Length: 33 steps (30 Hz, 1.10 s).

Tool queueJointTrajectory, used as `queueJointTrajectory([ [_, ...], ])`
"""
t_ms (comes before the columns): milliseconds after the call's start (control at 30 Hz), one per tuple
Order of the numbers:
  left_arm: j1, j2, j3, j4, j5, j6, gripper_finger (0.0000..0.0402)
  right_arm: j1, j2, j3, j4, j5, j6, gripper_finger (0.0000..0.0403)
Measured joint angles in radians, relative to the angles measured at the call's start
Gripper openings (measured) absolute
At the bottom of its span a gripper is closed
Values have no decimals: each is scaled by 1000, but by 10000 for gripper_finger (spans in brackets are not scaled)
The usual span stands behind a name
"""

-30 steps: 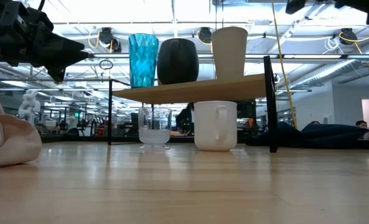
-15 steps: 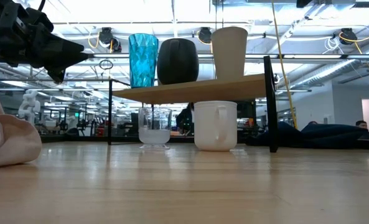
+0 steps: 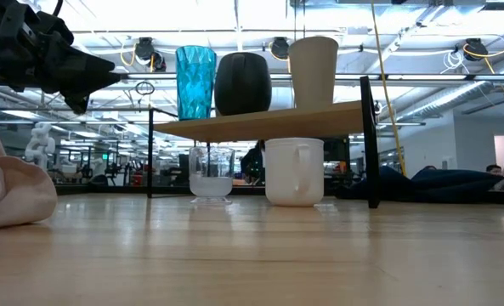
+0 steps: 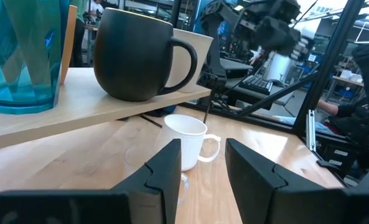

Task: Stack small to large cups/mugs on shelf
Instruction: Put the white mug on the shelf

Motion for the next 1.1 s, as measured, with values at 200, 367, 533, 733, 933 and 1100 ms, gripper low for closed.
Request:
queueJointTrajectory([
  [200,0,0,0,0,1,-7,124,91,161,38,20,304,-14,77],
  [367,0,0,0,-10,13,-17,124,141,291,40,187,474,-17,77],
  [533,0,0,0,-9,55,-25,124,163,446,40,366,728,-109,77],
  [733,0,0,0,-10,55,-27,124,163,604,40,503,861,-152,77],
  [933,0,0,0,-8,55,-30,124,165,712,56,546,942,-147,77],
  [1100,0,0,0,-8,54,-48,124,166,814,119,548,983,-164,77],
])
